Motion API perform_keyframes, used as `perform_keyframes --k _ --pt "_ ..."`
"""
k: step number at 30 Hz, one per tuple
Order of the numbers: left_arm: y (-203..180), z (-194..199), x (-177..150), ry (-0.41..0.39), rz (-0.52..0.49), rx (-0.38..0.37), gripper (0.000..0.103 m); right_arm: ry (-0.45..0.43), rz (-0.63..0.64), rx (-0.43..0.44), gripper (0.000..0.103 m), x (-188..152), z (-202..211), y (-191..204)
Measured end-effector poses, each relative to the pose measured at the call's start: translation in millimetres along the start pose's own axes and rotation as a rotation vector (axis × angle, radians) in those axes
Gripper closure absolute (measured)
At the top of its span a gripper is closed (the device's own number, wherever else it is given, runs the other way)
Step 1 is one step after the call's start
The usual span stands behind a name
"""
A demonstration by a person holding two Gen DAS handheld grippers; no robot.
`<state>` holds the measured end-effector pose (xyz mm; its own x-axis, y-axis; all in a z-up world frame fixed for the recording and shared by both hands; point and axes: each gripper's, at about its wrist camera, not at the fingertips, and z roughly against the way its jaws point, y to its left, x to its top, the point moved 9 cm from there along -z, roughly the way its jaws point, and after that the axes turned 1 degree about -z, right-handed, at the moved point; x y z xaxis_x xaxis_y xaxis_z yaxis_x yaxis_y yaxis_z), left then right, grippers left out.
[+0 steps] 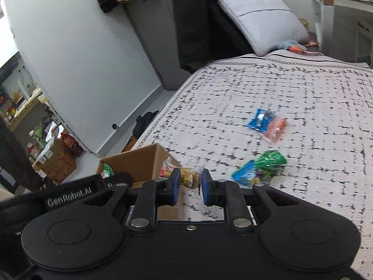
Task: Organize snacks
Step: 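Carry both snacks over the box and open both tools to drop them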
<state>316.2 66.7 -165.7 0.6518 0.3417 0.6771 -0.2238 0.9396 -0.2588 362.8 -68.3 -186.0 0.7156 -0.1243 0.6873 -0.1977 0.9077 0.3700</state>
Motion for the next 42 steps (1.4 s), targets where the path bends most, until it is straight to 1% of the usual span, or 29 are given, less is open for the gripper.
perform_keyframes --k 5,9,14,16,17,21,23,26,31,32,35,36,37,41,42 --pt "35.6 -1.2 10.6 0.007 0.053 0.030 0.056 -0.004 0.029 0.015 0.084 -2.6 -4.5 21.3" --pt "57.7 -5.3 18.6 0.017 0.081 0.038 0.056 0.003 0.047 0.040 0.084 -5.7 -11.4 37.9" --pt "74.0 -11.3 26.5 0.024 0.100 0.047 0.056 0.034 0.075 0.070 0.084 -15.1 -21.7 59.8" --pt "79.0 -13.5 29.7 0.029 0.106 0.043 0.056 0.067 0.082 0.102 0.084 -20.7 -25.6 68.4" --pt "80.4 -15.1 31.5 0.032 0.110 0.039 0.056 0.087 0.082 0.112 0.081 -22.9 -27.7 71.1" --pt "83.9 -21.9 37.2 0.048 0.133 0.026 0.054 0.092 0.082 0.097 0.077 -23.4 -29.1 69.7" --pt "83.0 -22.0 38.3 0.042 0.142 0.015 0.052 0.091 0.068 0.079 0.077 -21.8 -28.0 63.1" --pt "77.7 -23.4 35.5 0.066 0.148 -0.009 0.044 0.091 0.051 0.050 0.077 -20.7 -26.6 52.1" --pt "70.1 -15.8 29.8 0.070 0.115 0.016 0.032 0.087 0.046 0.014 0.077 -18.8 -22.6 40.1" --pt "68.2 -14.2 29.0 0.074 0.109 0.016 0.030 0.082 0.050 0.006 0.074 -17.9 -21.0 38.2" --pt "64.8 -10.1 25.9 0.090 0.111 0.027 0.026 0.065 0.058 -0.024 0.058 -14.7 -12.2 31.6" --pt "62.9 -8.4 23.7 0.097 0.113 0.031 0.022 0.059 0.065 -0.036 0.056 -13.6 -10.2 28.4" --pt "60.0 -7.2 21.9 0.104 0.112 0.033 0.022 0.056 0.071 -0.046 0.056 -12.1 -7.9 25.3" --pt "47.1 0.6 13.2 0.117 0.068 0.053 0.022 0.056 0.074 -0.064 0.050 -8.3 2.6 12.3" --pt "43.4 3.2 11.2 0.118 0.059 0.053 0.022 0.056 0.077 -0.073 0.047 -8.2 5.4 9.4"
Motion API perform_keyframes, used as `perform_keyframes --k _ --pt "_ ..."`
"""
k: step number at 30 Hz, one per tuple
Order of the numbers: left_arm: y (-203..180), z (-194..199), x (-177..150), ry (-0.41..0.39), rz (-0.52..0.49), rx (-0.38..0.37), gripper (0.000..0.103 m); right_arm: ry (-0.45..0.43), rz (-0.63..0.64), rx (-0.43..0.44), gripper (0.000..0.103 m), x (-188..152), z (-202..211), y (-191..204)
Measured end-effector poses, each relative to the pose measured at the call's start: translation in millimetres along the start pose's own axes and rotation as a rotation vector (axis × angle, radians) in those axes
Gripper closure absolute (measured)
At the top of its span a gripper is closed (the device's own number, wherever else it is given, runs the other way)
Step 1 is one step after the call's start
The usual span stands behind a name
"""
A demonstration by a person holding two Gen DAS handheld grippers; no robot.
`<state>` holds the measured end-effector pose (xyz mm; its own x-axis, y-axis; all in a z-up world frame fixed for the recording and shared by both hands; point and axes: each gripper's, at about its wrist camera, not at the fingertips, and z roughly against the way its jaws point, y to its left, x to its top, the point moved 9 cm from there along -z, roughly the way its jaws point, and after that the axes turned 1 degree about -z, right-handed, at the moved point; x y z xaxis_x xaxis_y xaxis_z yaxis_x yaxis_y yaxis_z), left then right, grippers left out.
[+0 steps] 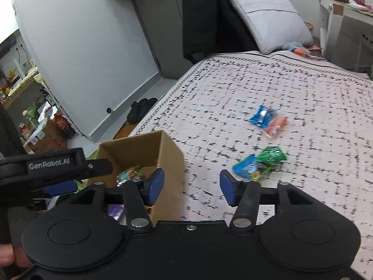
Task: Organize snacks
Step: 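Carry both snacks over the box and open both tools to drop them, then withdraw both tools from the box toward the remaining packets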
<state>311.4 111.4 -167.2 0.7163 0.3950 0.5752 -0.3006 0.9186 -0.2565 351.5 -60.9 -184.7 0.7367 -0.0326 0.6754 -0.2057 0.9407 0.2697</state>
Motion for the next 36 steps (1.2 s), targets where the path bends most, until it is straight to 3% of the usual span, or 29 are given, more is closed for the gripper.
perform_keyframes --k 8,11,14,20,25,36 --pt "-18.1 18.1 -11.6 -0.004 -0.026 0.015 0.021 -0.032 0.031 -0.023 0.018 5.3 23.5 -16.2" --pt "-22.0 26.2 -14.7 -0.024 -0.028 0.013 0.011 -0.050 0.011 -0.023 0.010 11.5 29.8 -25.9" --pt "-26.8 32.6 -15.8 -0.048 -0.028 0.006 0.000 -0.059 0.012 -0.025 0.009 15.7 34.3 -35.1" --pt "-46.0 37.4 -22.9 -0.046 -0.046 0.006 0.000 -0.077 0.012 -0.030 0.006 21.5 41.5 -56.5" --pt "-62.7 36.7 -31.4 -0.048 -0.075 -0.004 0.000 -0.098 -0.028 0.015 0.006 26.5 47.4 -72.1" --pt "-83.9 22.3 -45.4 -0.031 -0.053 -0.001 0.000 -0.097 -0.080 0.007 0.006 32.2 33.9 -112.5"
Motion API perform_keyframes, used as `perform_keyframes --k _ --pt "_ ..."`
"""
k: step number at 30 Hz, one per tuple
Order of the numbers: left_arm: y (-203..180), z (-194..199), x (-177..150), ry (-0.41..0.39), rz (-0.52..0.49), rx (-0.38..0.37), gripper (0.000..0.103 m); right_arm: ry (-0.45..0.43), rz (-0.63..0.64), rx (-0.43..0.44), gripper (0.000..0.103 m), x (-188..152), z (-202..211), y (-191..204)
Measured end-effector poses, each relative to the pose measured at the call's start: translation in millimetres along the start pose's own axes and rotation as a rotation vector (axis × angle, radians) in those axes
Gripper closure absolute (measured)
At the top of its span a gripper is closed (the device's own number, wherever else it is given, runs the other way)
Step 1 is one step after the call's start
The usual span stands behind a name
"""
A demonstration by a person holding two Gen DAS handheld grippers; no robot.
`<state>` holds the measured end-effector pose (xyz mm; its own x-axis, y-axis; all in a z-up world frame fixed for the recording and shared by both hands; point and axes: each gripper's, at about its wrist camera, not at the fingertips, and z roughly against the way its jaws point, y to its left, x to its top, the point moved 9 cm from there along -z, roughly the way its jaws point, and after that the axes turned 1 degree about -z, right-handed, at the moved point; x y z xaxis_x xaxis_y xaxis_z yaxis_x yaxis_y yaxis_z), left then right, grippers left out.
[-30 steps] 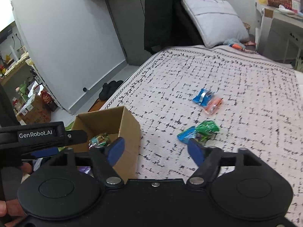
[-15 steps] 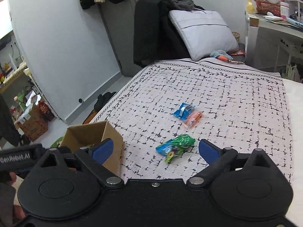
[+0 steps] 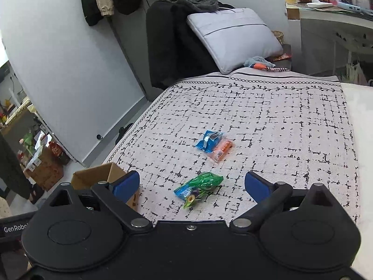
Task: Organize snacks
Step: 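Withdraw both tools from the box toward the remaining packets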
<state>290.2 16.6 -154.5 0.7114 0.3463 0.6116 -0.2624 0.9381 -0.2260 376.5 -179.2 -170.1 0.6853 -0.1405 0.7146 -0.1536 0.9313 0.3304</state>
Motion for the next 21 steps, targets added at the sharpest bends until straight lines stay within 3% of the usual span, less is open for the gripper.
perform_keyframes --k 13,21 --pt "-50.6 -21.4 -3.7 -0.066 -0.050 0.057 0.000 -0.018 -0.046 -0.001 0.006 12.9 -8.3 -59.3" --pt "-72.4 -41.6 -9.2 -0.072 -0.025 0.046 0.001 -0.001 -0.085 0.037 0.008 4.5 -18.1 -80.8"
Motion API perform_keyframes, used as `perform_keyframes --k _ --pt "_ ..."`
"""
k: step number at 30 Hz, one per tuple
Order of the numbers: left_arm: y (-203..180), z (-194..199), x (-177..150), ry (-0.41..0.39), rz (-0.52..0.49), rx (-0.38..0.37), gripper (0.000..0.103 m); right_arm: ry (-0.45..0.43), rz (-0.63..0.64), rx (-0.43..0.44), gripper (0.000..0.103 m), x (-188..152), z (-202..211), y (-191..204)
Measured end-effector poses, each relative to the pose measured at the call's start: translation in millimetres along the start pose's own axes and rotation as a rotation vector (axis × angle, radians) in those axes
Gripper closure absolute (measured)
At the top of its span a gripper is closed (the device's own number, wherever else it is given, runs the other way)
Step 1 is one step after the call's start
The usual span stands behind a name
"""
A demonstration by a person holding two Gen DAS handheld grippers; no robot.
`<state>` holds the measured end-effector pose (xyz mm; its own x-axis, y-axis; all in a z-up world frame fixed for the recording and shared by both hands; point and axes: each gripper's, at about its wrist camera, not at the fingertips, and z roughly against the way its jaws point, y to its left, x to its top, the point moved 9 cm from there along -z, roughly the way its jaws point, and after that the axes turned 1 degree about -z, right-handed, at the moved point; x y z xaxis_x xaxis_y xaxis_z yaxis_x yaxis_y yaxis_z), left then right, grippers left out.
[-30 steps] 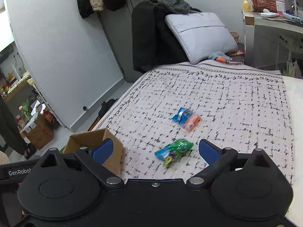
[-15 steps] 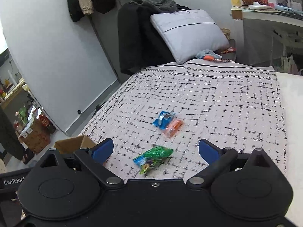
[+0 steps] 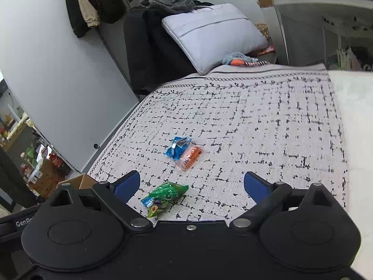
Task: Organize snacks
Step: 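Withdraw both tools from the box toward the remaining packets, then grasp the blue packet with the left tool while the right tool grasps the green packet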
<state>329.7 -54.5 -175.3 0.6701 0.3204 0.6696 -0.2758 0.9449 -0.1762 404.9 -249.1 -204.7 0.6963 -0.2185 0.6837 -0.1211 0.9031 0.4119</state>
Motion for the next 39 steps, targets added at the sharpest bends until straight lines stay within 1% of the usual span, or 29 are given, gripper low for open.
perform_keyframes --k 4,7,9,17,19,20,21,22,23,24,27,29,31,35,37,39 --pt "-12.7 -14.1 -8.5 0.009 -0.005 -0.013 0.003 0.026 -0.013 0.025 0.014 -6.4 -6.7 -7.9" --pt "-20.6 -25.6 -15.5 0.024 -0.007 -0.028 0.006 0.056 -0.015 0.035 0.022 -12.4 -16.2 -11.2" --pt "-23.8 -33.5 -19.2 0.032 -0.008 -0.021 0.008 0.075 -0.027 0.042 0.026 -15.5 -22.7 -13.7" --pt "-35.2 -65.3 -21.3 0.059 -0.012 -0.030 0.009 0.113 -0.095 0.054 0.032 -21.4 -40.1 -26.0" --pt "-35.1 -72.7 -20.6 0.065 -0.009 -0.023 0.013 0.133 -0.112 0.056 0.035 -24.3 -47.2 -28.6" --pt "-33.9 -76.8 -21.0 0.070 -0.001 -0.019 0.017 0.142 -0.125 0.062 0.035 -25.6 -51.3 -29.2" --pt "-31.5 -81.1 -21.7 0.078 0.013 -0.016 0.023 0.151 -0.137 0.070 0.036 -26.4 -55.8 -29.2" --pt "-29.2 -85.3 -23.2 0.089 0.025 -0.013 0.027 0.158 -0.149 0.078 0.036 -26.8 -61.2 -28.9" --pt "-27.6 -89.8 -25.2 0.101 0.029 -0.015 0.034 0.163 -0.161 0.084 0.039 -27.1 -65.8 -28.6" --pt "-26.9 -94.7 -27.2 0.114 0.028 -0.016 0.039 0.168 -0.173 0.090 0.040 -27.1 -70.0 -27.9" --pt "-23.4 -104.2 -29.6 0.126 0.033 -0.011 0.041 0.181 -0.194 0.123 0.042 -28.1 -81.3 -20.7" --pt "-22.1 -110.0 -29.1 0.129 0.029 -0.009 0.042 0.184 -0.177 0.132 0.042 -27.1 -87.6 -14.0" --pt "-21.5 -116.2 -28.3 0.138 0.029 -0.013 0.042 0.183 -0.165 0.137 0.042 -23.7 -93.1 -9.4" --pt "-20.7 -128.8 -30.5 0.160 0.035 -0.022 0.042 0.194 -0.181 0.145 0.042 -22.2 -107.7 -3.4" --pt "-21.0 -134.9 -32.9 0.172 0.044 -0.031 0.042 0.208 -0.162 0.142 0.044 -23.9 -114.4 1.4" --pt "-22.1 -137.8 -33.5 0.173 0.045 -0.046 0.054 0.212 -0.146 0.143 0.045 -24.0 -118.5 4.9"
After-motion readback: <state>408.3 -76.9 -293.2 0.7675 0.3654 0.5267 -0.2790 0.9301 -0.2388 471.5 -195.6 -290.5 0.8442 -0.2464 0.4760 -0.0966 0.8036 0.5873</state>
